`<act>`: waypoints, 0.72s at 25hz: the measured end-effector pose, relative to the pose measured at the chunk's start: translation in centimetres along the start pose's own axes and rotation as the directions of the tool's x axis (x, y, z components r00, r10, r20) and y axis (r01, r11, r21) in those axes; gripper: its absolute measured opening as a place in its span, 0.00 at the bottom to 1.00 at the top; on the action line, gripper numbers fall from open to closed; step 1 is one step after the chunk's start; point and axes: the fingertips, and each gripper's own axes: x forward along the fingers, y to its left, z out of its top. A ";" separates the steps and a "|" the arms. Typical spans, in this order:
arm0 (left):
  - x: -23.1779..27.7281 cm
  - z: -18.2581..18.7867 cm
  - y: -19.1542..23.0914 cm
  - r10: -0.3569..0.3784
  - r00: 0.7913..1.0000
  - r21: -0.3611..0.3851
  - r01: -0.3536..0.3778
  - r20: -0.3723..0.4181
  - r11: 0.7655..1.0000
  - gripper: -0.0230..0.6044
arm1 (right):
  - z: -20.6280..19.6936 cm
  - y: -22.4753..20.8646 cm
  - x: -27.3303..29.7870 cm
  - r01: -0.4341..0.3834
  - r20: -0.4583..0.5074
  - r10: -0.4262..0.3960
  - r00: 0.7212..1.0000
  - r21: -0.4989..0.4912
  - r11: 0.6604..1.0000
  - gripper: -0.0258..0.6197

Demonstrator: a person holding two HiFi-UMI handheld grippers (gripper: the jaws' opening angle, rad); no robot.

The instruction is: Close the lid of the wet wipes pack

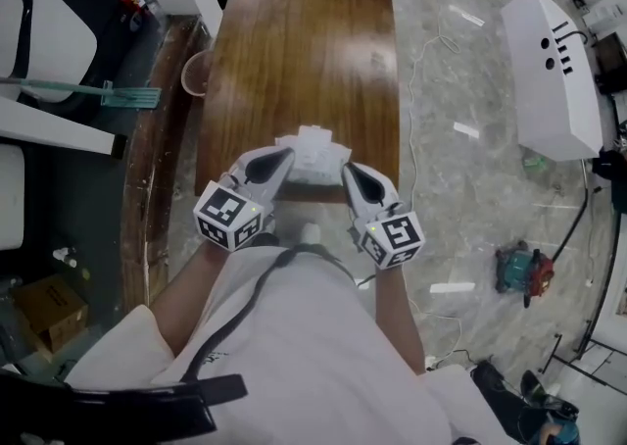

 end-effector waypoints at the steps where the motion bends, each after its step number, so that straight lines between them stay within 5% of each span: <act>1: 0.3 -0.4 0.3 -0.006 1.000 0.002 0.006 -0.014 1.000 0.04 | -0.2 -0.2 0.2 0.001 -0.002 -0.001 1.000 0.004 1.000 0.05; 18: 4.7 -8.0 4.0 -0.011 0.984 -0.025 0.006 -0.180 1.000 0.04 | -5.7 -3.8 5.6 -0.023 -0.147 0.030 0.989 0.047 0.999 0.11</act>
